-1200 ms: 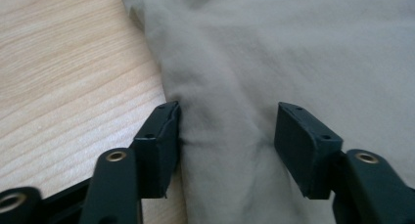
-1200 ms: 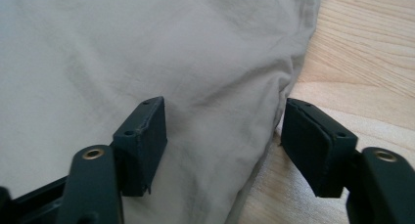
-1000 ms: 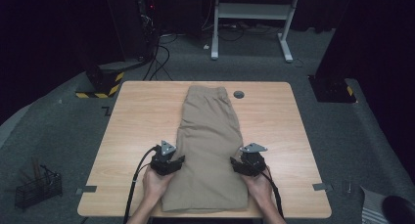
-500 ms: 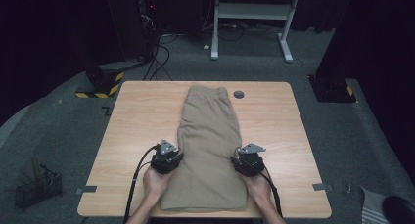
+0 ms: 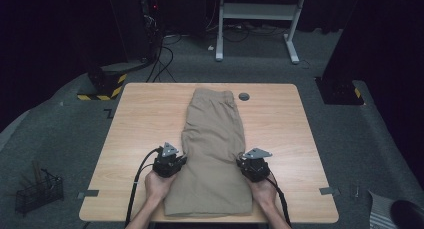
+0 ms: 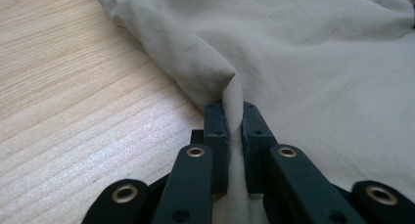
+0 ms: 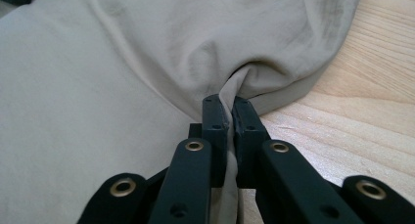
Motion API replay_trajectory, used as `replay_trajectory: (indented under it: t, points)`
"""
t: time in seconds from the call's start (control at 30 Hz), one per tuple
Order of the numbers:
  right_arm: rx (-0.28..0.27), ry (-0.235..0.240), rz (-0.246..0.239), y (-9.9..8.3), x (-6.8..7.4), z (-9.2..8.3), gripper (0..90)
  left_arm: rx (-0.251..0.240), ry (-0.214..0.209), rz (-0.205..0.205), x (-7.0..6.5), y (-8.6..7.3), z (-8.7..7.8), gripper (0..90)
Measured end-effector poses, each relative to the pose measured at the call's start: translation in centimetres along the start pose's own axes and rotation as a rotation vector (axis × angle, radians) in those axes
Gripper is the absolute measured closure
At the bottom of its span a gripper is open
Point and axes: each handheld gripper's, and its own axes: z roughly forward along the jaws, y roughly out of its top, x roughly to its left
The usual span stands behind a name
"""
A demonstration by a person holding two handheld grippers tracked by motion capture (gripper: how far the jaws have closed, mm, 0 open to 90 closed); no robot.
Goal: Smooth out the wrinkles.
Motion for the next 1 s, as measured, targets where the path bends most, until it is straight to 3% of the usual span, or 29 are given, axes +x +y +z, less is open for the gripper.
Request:
replay_trajectory:
  t: [0.4, 1.0]
  points:
    - [-0.052, -0.015, -0.045, -0.5, 0.2, -0.9, 87.7, -0.040, -0.042, 0.007, -0.1, 0.3, -1.4, 85.0]
    - [-0.226, -0.037, -0.100, 0.6, 0.5, -4.6, 87.9, -0.146, -0.093, 0.013, -0.2, 2.1, -4.3, 85.1]
